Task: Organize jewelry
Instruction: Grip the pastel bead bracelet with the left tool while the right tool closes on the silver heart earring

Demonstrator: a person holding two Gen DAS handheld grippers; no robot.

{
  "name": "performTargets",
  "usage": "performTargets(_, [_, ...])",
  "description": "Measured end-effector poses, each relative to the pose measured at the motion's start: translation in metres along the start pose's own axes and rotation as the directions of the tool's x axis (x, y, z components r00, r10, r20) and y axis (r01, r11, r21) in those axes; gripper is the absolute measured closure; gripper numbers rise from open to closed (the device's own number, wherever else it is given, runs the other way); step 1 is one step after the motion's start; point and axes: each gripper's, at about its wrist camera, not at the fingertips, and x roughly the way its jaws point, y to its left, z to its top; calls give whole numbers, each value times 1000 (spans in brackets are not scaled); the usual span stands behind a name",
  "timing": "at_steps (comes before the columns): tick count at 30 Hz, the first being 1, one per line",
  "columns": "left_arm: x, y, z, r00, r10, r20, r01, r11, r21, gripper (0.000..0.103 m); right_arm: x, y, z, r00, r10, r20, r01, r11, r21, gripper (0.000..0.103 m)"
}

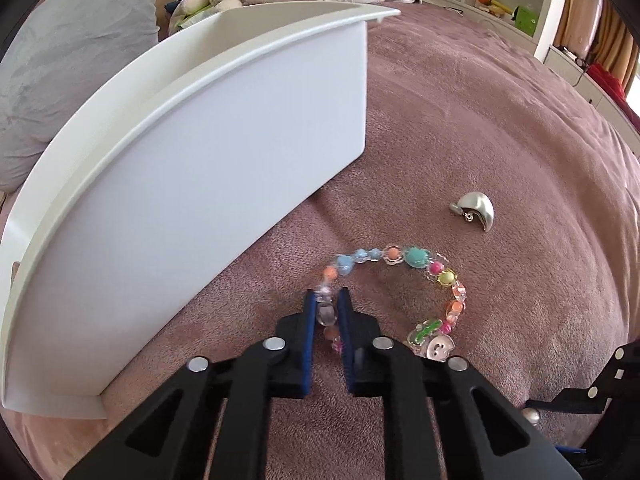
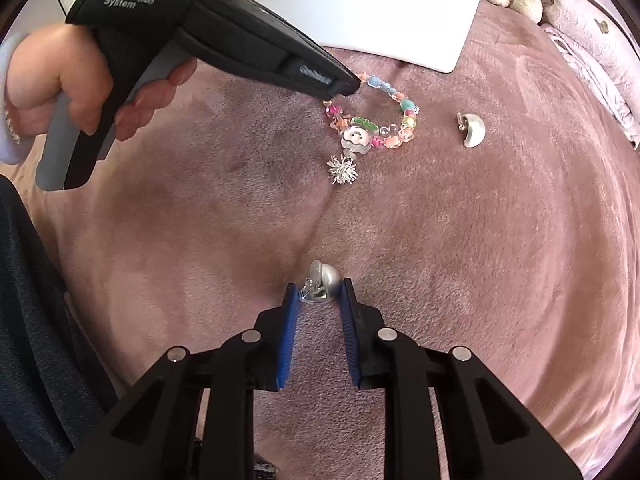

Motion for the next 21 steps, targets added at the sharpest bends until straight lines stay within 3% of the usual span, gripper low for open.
performTargets(5, [-4,0,-3,1000,2,-1,-2,1000,17,88,-10,5,-7,999,32,4,-32,999,23,82])
performTargets(9, [-15,3,-6,1000,-3,11,3,1000,22,88,-15,5,-8,999,38,7,-38,999,27,88])
performTargets(21, [-70,14,-6,990,-35,139,38,999,-19,88,-18,0,-7,998,65,6,-66,997,44,92])
